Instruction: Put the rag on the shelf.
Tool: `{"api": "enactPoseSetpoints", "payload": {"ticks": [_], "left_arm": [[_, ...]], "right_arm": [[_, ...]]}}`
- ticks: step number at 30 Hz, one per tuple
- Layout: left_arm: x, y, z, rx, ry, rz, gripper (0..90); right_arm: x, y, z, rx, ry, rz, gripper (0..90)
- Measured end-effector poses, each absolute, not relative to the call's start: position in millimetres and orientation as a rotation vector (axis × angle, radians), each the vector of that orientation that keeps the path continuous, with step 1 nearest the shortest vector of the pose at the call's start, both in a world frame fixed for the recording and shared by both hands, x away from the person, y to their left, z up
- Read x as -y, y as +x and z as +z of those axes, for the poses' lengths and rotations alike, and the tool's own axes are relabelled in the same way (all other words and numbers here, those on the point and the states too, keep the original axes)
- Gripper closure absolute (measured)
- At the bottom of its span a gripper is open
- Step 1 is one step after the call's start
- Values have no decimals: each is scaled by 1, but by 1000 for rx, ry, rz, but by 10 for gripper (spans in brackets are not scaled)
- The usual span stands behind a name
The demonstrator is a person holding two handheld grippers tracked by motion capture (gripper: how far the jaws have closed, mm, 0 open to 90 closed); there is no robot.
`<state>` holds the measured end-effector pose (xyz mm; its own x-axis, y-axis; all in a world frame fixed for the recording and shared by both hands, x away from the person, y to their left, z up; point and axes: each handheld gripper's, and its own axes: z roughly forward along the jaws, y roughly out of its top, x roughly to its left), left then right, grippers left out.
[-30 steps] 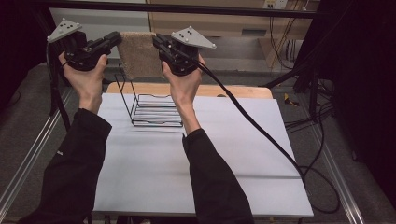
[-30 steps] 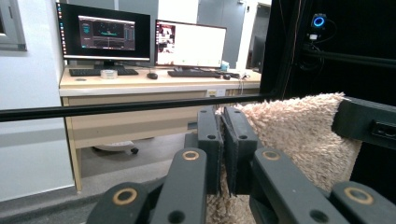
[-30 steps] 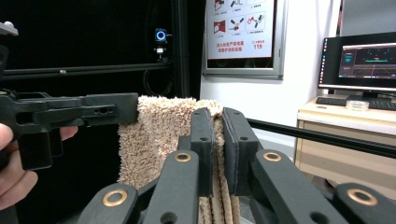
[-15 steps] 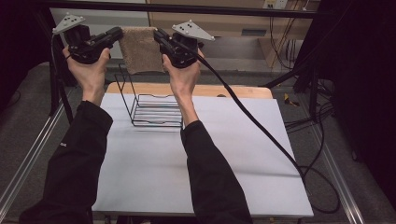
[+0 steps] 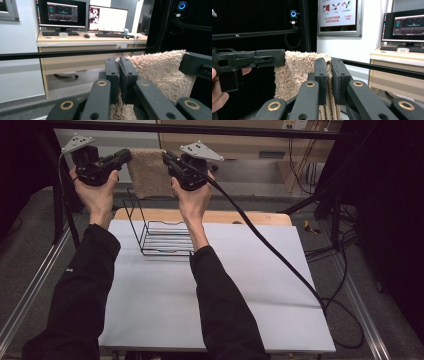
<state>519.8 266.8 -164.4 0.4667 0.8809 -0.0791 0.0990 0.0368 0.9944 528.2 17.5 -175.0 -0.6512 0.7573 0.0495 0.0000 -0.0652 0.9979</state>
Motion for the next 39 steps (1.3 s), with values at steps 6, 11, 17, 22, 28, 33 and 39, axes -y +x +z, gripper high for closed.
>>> {"api": "enactPoseSetpoints", "payload": {"ticks": [6,11,17,22,28,33,39], "left_arm": [[-267,523,-174,-927,1432,745,858],[-267,524,-182,-929,1449,747,858],[-266,526,-191,-933,1473,742,858],[-265,523,-202,-922,1492,733,858],[-266,516,-211,-909,1507,726,858],[-268,509,-213,-890,1509,721,858],[-265,502,-212,-860,1521,728,858]], "right_arm": [[-17,534,-184,-1684,829,1760,838],[-17,536,-191,-1704,835,1738,838],[-17,537,-197,-1731,849,1714,838],[-13,537,-206,-1753,864,1704,838],[-11,533,-214,-1773,865,1697,837],[-10,528,-218,-1779,857,1709,835],[-6,522,-221,-1775,852,1719,835]]}}
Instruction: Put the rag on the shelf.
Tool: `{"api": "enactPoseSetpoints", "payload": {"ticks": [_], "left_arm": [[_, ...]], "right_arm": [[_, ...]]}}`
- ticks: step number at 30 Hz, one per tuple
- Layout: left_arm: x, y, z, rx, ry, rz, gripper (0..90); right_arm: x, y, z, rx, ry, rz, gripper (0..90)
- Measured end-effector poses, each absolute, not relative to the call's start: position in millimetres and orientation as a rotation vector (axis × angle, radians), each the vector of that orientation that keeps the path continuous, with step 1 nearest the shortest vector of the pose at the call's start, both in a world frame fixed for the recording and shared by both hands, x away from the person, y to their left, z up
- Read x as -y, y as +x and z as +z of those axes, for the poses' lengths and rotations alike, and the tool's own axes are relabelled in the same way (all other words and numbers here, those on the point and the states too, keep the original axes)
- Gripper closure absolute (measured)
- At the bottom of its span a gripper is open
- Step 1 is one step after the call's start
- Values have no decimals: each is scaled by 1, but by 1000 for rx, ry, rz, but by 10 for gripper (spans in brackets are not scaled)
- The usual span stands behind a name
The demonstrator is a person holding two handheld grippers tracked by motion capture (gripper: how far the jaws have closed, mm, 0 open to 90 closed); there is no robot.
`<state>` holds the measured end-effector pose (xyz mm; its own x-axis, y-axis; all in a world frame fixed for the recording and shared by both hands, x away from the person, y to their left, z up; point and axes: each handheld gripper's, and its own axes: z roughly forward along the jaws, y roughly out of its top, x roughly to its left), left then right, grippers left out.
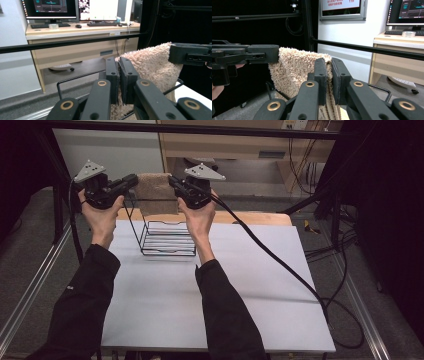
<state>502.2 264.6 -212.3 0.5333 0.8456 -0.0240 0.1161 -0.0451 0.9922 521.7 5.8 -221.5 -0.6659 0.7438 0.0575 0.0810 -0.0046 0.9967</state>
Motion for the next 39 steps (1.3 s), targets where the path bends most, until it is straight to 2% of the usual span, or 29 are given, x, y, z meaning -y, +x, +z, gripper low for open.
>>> {"api": "enactPoseSetpoints", "payload": {"ticks": [14,25,33,35,39], "left_arm": [[-264,482,-224,-819,1566,709,855],[-265,477,-233,-871,1599,650,840],[-272,477,-213,-907,1553,604,765],[-272,479,-205,-917,1547,609,771],[-267,488,-197,-943,1594,593,865]], "right_arm": [[2,507,-233,-1808,777,1706,832],[4,501,-241,-1871,746,1671,831],[3,500,-242,-1888,731,1660,832],[3,499,-243,-1891,724,1656,832],[2,499,-244,-1897,716,1647,832]]}}
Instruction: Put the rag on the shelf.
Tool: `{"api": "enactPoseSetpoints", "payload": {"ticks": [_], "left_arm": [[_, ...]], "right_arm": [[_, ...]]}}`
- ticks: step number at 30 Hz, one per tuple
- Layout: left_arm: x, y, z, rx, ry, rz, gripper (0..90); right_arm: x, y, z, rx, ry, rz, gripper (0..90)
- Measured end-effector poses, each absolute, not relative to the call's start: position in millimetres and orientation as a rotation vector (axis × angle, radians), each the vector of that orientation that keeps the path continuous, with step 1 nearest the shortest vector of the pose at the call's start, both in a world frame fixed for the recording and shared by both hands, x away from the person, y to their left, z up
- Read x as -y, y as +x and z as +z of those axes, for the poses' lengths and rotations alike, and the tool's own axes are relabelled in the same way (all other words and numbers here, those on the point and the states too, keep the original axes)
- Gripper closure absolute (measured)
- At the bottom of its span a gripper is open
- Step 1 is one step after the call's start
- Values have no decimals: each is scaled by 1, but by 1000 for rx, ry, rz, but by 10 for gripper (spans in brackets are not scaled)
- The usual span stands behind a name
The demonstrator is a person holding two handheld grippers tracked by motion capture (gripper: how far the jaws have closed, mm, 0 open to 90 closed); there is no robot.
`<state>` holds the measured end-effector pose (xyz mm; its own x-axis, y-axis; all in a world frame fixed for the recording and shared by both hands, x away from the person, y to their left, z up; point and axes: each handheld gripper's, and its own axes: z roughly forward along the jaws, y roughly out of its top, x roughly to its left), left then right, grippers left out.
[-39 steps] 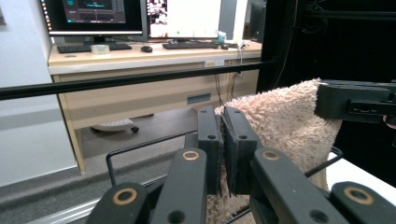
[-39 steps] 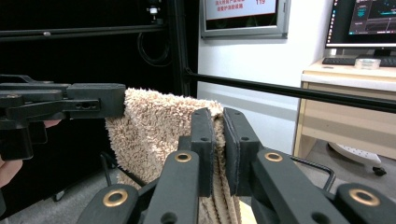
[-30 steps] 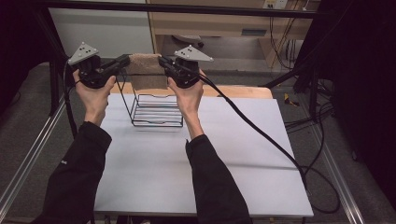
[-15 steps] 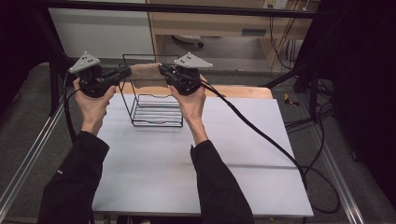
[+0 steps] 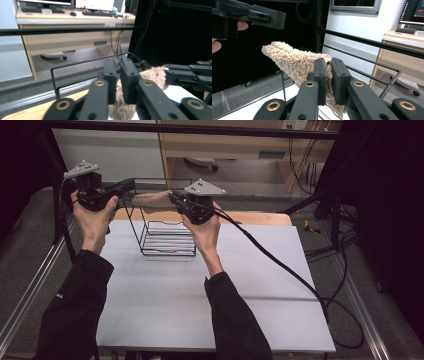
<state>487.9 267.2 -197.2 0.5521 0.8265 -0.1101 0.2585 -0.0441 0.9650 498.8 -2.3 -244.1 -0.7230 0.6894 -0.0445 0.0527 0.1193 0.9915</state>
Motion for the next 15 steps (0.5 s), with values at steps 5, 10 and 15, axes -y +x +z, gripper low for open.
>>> {"api": "enactPoseSetpoints", "payload": {"ticks": [5,10,15], "left_arm": [[-259,490,-205,-933,1665,524,896],[-258,488,-219,-932,1696,475,897],[-258,486,-227,-928,1713,479,898]], "right_arm": [[4,499,-245,-1899,719,1658,830],[5,499,-249,-1916,725,1663,821],[6,498,-249,-1937,725,1661,792]]}}
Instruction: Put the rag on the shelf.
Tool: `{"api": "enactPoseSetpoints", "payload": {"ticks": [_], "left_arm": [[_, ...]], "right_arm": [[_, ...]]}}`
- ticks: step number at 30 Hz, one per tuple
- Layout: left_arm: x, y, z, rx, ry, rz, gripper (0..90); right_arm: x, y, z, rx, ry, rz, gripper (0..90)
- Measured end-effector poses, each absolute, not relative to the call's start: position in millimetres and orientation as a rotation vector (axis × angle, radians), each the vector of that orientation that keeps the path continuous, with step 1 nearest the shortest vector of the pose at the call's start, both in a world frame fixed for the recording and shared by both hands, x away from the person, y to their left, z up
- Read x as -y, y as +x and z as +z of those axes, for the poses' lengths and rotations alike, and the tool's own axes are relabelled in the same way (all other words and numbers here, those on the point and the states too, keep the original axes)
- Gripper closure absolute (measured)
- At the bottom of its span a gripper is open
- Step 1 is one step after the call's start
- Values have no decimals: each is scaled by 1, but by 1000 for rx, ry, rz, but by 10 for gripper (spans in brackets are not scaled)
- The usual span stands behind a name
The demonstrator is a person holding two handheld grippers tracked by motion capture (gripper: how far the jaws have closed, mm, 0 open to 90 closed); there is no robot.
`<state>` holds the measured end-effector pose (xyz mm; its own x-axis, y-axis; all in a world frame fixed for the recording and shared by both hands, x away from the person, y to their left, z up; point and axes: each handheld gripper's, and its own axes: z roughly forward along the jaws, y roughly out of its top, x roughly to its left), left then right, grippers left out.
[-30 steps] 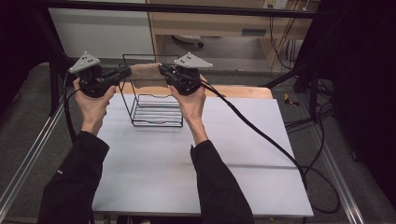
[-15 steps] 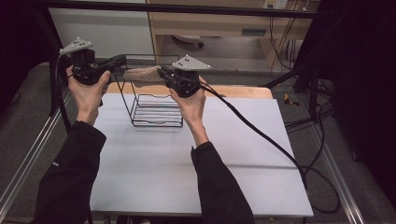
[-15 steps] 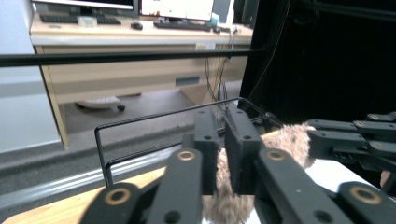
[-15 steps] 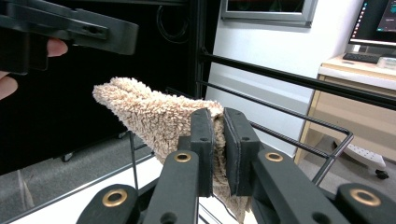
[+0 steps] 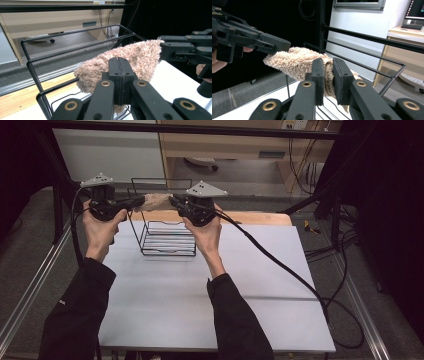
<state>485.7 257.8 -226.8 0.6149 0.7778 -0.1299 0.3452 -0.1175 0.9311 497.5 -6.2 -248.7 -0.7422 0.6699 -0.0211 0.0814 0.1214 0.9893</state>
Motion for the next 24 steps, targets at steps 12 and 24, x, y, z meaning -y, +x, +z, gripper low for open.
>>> {"api": "enactPoseSetpoints", "payload": {"ticks": [12,24], "left_arm": [[-254,489,-240,-939,1751,492,899],[-255,482,-253,-914,1775,519,898]], "right_arm": [[14,491,-238,-1937,706,1696,688],[3,496,-251,-2139,761,1588,900]]}}
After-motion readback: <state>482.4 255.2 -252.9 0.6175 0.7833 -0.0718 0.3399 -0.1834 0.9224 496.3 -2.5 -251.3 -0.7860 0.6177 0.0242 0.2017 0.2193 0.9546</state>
